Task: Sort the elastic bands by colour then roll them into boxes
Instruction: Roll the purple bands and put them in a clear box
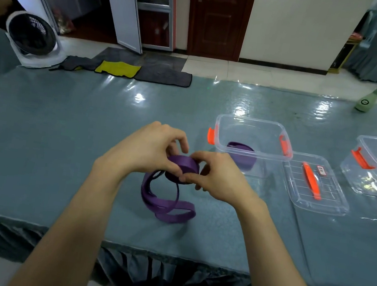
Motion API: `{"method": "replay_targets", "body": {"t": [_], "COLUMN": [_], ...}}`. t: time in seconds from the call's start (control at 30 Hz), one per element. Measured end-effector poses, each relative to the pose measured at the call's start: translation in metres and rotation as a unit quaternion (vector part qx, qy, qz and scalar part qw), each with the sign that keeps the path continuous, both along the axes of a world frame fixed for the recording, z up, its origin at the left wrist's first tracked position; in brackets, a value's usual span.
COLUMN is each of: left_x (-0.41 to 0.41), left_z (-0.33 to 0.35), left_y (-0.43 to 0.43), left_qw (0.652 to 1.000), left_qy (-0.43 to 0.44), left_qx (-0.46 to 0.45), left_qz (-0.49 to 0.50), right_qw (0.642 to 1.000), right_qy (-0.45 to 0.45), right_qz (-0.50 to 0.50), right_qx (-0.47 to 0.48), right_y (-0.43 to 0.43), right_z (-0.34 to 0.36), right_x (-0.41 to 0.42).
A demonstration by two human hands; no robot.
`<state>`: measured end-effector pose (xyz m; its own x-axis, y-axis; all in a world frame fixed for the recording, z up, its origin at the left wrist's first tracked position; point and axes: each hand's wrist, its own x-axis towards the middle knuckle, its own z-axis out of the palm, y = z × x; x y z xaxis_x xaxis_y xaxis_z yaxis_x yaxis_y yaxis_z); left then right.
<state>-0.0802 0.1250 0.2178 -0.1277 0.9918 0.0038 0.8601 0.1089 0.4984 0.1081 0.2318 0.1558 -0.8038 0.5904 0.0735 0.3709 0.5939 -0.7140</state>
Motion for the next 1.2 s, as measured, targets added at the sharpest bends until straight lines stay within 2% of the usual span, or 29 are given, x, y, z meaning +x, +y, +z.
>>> {"method": "replay_targets", "body": {"t": [0.07, 0.2, 0.23, 0.3, 0.37, 0.43, 0.5, 0.57, 0.67, 0.7, 0.8, 0.9, 0.97, 1.07, 1.1, 1.2], "left_x": [-0.004, -0.027, -0.036, -0.05, -0.054, -0.058, -0.065, -0.079, -0.101, -0.104, -0.092, -0.058, -0.046, -0.052, -0.057, -0.088], "left_z": [0.007, 0.024, 0.026, 0.023, 0.012, -0.001, -0.008, -0.015, -0.021, -0.024, -0.037, -0.055, -0.067, -0.071, -0.07, -0.057], "left_y": [0.001, 0.008, 0.01, 0.013, 0.018, 0.027, 0.035, 0.039, 0.036, 0.036, 0.042, 0.053, 0.058, 0.055, 0.053, 0.043], "left_qw": [0.999, 0.974, 0.968, 0.963, 0.968, 0.973, 0.967, 0.939, 0.843, 0.827, 0.837, 0.847, 0.855, 0.848, 0.838, 0.776], "left_qy": [-0.023, -0.151, -0.183, -0.247, -0.246, -0.224, -0.239, -0.307, -0.471, -0.497, -0.519, -0.518, -0.502, -0.504, -0.512, -0.559], "left_qx": [0.032, 0.17, 0.174, 0.107, 0.035, 0.042, 0.081, 0.137, 0.215, 0.204, 0.084, 0.004, 0.007, 0.041, 0.065, 0.171], "left_qz": [-0.011, -0.005, -0.003, 0.01, 0.026, 0.027, 0.039, 0.071, 0.147, 0.165, 0.151, 0.124, 0.129, 0.157, 0.177, 0.238], "right_qw": [0.999, 0.99, 0.986, 0.979, 0.971, 0.969, 0.975, 0.967, 0.967, 0.969, 0.963, 0.974, 0.972, 0.968, 0.97, 0.971], "right_qy": [0.023, 0.131, 0.156, 0.19, 0.226, 0.235, 0.214, 0.251, 0.248, 0.24, 0.265, 0.223, 0.23, 0.237, 0.233, 0.219], "right_qz": [-0.013, -0.059, -0.065, -0.068, -0.073, -0.068, -0.044, -0.038, -0.049, -0.05, -0.046, -0.006, -0.016, -0.039, -0.043, -0.073], "right_qx": [0.018, -0.006, -0.013, -0.01, -0.001, 0.014, 0.039, 0.031, 0.009, -0.002, -0.036, -0.033, -0.052, -0.066, -0.064, -0.065], "right_y": [0.004, 0.024, 0.033, 0.051, 0.067, 0.083, 0.095, 0.107, 0.122, 0.124, 0.123, 0.115, 0.113, 0.119, 0.122, 0.131], "right_z": [0.01, 0.047, 0.06, 0.085, 0.108, 0.128, 0.14, 0.146, 0.14, 0.136, 0.131, 0.128, 0.125, 0.121, 0.118, 0.105], "right_x": [0.001, -0.002, -0.003, -0.006, -0.009, -0.014, -0.017, -0.015, -0.011, -0.012, -0.022, -0.034, -0.036, -0.028, -0.024, -0.012]}}
